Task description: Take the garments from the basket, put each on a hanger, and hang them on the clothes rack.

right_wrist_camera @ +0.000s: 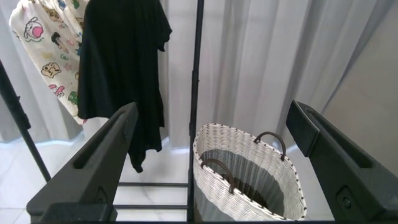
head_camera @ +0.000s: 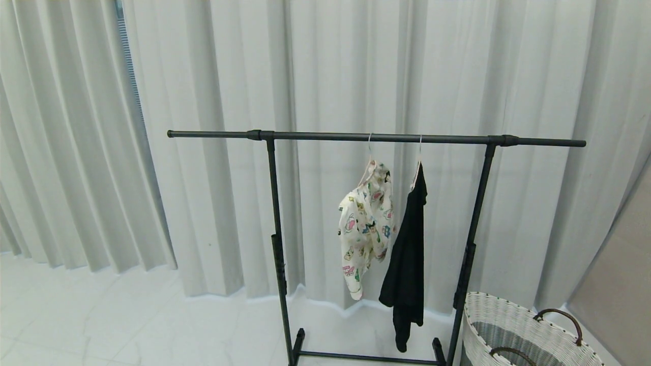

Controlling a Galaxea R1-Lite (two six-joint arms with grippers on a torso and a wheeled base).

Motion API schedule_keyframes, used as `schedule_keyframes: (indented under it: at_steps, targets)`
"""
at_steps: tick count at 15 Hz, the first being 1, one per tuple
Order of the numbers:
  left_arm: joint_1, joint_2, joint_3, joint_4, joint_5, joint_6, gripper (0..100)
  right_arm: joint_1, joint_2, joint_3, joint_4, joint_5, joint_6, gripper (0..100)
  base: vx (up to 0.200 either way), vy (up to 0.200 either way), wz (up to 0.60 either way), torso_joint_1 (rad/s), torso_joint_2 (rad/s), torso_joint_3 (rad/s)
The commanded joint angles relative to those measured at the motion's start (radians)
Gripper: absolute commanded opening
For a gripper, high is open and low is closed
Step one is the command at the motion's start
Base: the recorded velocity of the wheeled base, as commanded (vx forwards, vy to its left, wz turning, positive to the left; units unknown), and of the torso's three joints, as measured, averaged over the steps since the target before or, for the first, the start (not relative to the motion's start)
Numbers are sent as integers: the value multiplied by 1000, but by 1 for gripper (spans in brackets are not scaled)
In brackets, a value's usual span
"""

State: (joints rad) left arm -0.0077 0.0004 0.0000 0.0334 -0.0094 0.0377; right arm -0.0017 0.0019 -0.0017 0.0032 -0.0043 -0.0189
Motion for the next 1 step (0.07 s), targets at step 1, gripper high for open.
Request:
schedule_keyframes:
  at_steps: [1]
  targets:
    - [0,0,0,0,0,-1,100,0,0,0,0,0,-1,100,0,0,0,0,0,0]
